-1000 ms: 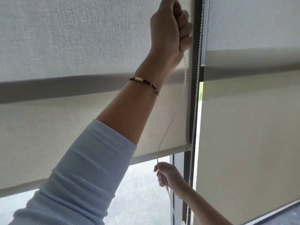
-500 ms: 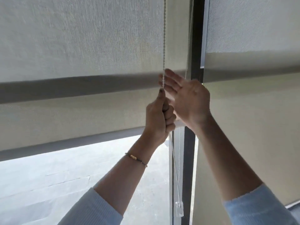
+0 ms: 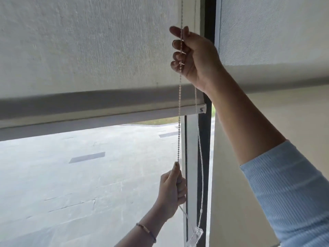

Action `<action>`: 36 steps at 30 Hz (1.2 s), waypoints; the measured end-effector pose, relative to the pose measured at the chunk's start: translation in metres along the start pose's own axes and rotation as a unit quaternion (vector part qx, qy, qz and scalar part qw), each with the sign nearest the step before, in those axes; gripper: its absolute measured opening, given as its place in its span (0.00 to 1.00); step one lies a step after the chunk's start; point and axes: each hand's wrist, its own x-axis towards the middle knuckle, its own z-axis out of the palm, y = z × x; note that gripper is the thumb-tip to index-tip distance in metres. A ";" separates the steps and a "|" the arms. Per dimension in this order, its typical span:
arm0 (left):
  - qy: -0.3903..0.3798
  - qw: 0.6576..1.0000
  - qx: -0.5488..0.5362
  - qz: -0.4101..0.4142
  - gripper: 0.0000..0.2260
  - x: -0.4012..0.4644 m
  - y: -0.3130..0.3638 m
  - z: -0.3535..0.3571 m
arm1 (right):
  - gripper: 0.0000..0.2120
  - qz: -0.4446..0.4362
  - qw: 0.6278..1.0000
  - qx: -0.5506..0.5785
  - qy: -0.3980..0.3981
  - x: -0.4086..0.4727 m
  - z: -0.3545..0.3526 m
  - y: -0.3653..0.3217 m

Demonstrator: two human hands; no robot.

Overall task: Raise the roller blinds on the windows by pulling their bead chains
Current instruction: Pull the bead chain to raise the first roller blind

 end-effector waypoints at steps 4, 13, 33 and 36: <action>0.020 1.000 0.011 -0.021 0.28 -0.010 -0.022 -0.005 | 0.16 -0.018 0.999 -0.034 0.018 -0.004 0.001 0.005; -0.003 0.998 0.053 -0.038 0.26 -0.016 -0.035 0.000 | 0.18 -0.080 0.995 -0.038 0.037 -0.021 -0.007 0.014; -0.007 0.997 0.053 -0.047 0.24 -0.027 -0.050 0.001 | 0.18 -0.096 0.995 -0.006 0.042 -0.044 -0.014 0.025; 0.005 0.997 0.057 -0.049 0.24 -0.026 -0.053 -0.004 | 0.18 -0.088 0.995 -0.015 0.047 -0.046 -0.013 0.028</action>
